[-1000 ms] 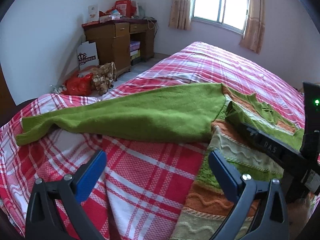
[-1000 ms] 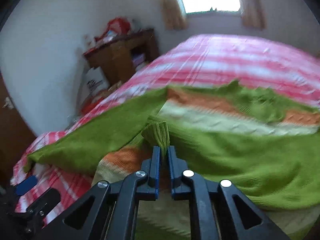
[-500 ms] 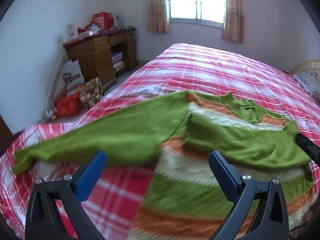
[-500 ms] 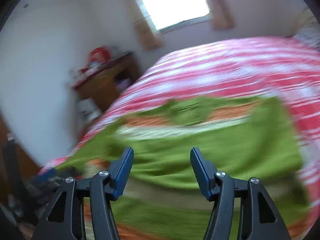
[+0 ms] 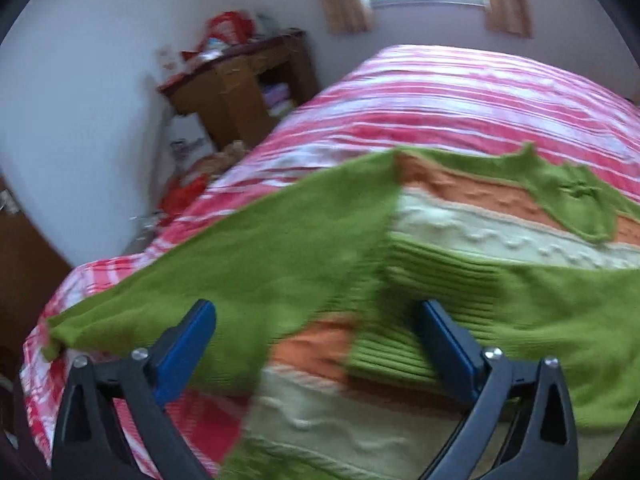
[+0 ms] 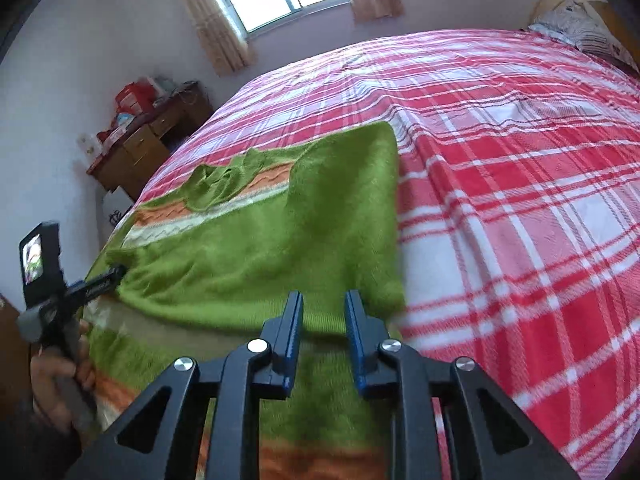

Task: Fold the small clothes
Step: 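Lay the sleeve flat on the body and open the right gripper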

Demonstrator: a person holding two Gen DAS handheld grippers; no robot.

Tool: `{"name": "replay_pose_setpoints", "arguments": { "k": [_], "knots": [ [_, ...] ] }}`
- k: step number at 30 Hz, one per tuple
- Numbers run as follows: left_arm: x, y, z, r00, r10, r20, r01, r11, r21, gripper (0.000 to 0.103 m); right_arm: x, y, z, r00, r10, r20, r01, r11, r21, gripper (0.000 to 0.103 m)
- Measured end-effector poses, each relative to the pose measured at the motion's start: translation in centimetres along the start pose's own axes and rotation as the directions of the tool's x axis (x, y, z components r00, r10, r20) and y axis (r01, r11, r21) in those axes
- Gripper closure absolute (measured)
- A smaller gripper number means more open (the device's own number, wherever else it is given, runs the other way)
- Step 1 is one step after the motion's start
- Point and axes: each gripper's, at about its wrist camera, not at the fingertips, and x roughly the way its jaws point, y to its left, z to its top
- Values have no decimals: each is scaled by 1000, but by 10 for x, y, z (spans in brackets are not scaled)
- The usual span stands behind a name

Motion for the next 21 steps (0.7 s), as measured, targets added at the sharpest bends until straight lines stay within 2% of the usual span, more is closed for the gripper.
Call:
{"name": "replay_pose_setpoints", "arguments": {
  "k": [4, 7, 10, 12, 14, 15, 16, 17, 18, 19, 20, 21],
  "knots": [
    [0, 17, -7, 1000, 5, -17, -6, 999, -40, 0, -10, 5, 6, 999, -24, -30, 25, 1000, 3, 82],
    [-6, 28, -10, 1000, -12, -25, 11, 997, -74, 0, -23, 16, 27, 998, -18, 57, 19, 1000, -14, 81],
    [-14, 51, -12, 1000, -16, -23, 12, 987, -159, 0, -15, 29, 52, 993, -64, 102, 65, 998, -6, 80],
    [-24, 62, -12, 995, -100, 6, 99, 978, -186, 0, 4, 31, 65, 993, -73, 96, 71, 997, 22, 80],
    [-30, 63, -9, 986, -164, 41, 169, 970, -177, 0, 29, 29, 69, 988, -134, 79, 131, 990, 43, 80],
    [-32, 61, -7, 978, -198, 59, 206, 965, -163, 1, 44, 23, 67, 989, -142, 45, 139, 988, 64, 80],
    [-33, 59, -5, 971, -232, 64, 239, 959, -151, 7, 59, 18, 63, 991, -135, 1, 134, 987, 91, 79],
    [-31, 54, -4, 951, -304, 52, 309, 941, -138, 19, 69, 14, 58, 992, -127, -21, 128, 986, 104, 79],
    [-29, 50, -4, 934, -356, 33, 357, 924, -134, 25, 68, 14, 54, 991, -126, 37, 123, 989, 87, 79],
    [-24, 44, -4, 911, -411, 1, 407, 902, -142, 32, 66, 15, 53, 991, -127, 43, 123, 989, 80, 79],
    [-21, 42, -5, 898, -441, -17, 433, 888, -152, 34, 64, 15, 53, 991, -125, 47, 121, 989, 81, 79],
    [-15, 36, -6, 875, -483, -41, 470, 866, -174, 34, 65, 14, 53, 992, -121, 47, 116, 990, 85, 79]
  ]
}}
